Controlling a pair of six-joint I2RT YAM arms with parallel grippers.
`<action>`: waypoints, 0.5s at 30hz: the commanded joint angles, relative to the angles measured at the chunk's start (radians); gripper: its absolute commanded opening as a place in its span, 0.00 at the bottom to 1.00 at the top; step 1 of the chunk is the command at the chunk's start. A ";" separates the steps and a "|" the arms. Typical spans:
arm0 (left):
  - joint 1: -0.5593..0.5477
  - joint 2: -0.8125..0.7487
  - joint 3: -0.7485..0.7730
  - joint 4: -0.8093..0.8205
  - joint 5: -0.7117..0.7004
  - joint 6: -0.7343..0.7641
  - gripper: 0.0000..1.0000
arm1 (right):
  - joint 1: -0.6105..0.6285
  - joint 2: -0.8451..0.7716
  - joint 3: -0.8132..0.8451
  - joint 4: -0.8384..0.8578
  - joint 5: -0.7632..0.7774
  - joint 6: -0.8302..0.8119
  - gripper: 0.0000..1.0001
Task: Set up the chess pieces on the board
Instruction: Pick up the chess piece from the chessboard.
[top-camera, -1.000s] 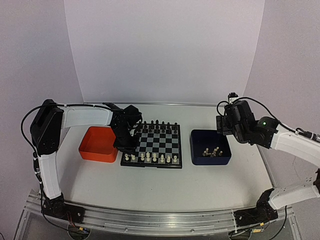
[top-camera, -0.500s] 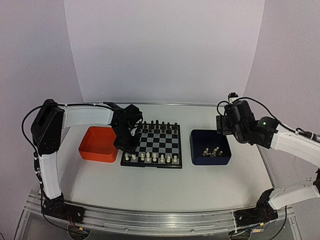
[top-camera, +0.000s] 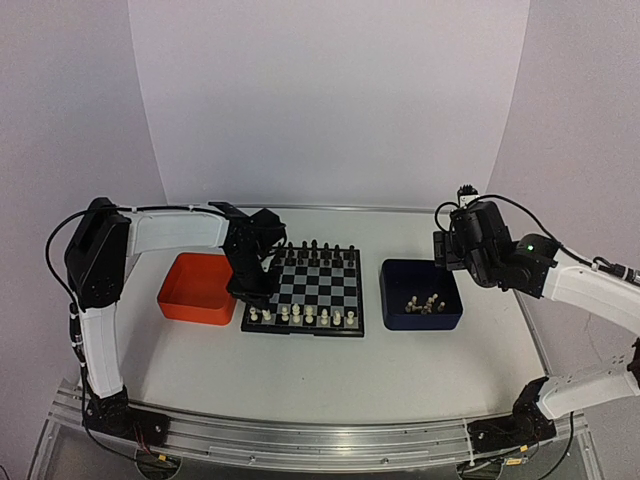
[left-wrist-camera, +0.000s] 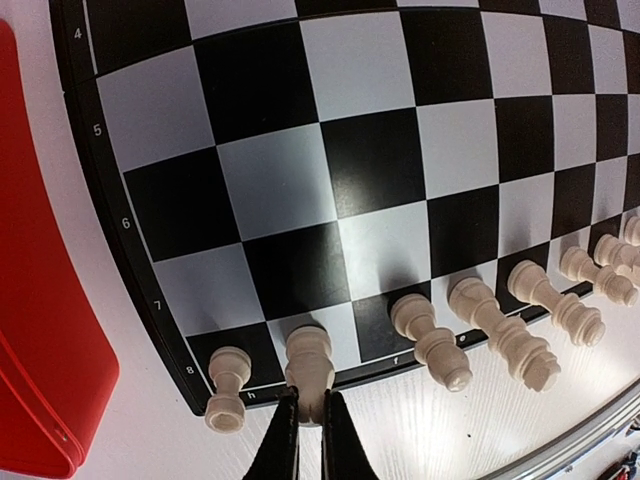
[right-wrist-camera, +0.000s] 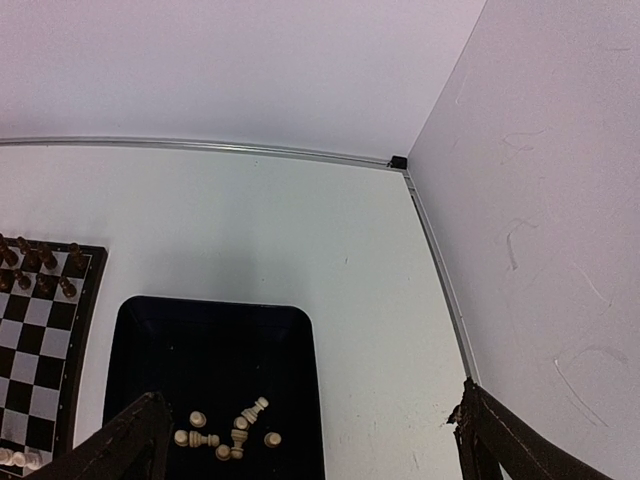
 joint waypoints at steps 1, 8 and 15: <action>-0.005 0.002 0.049 -0.045 0.004 -0.013 0.00 | -0.003 -0.009 0.003 0.022 0.023 0.011 0.95; -0.005 0.019 0.079 -0.062 0.020 -0.039 0.00 | -0.003 -0.004 0.005 0.022 0.023 0.013 0.95; -0.005 0.037 0.095 -0.088 0.021 -0.058 0.00 | -0.004 -0.006 -0.001 0.022 0.018 0.013 0.95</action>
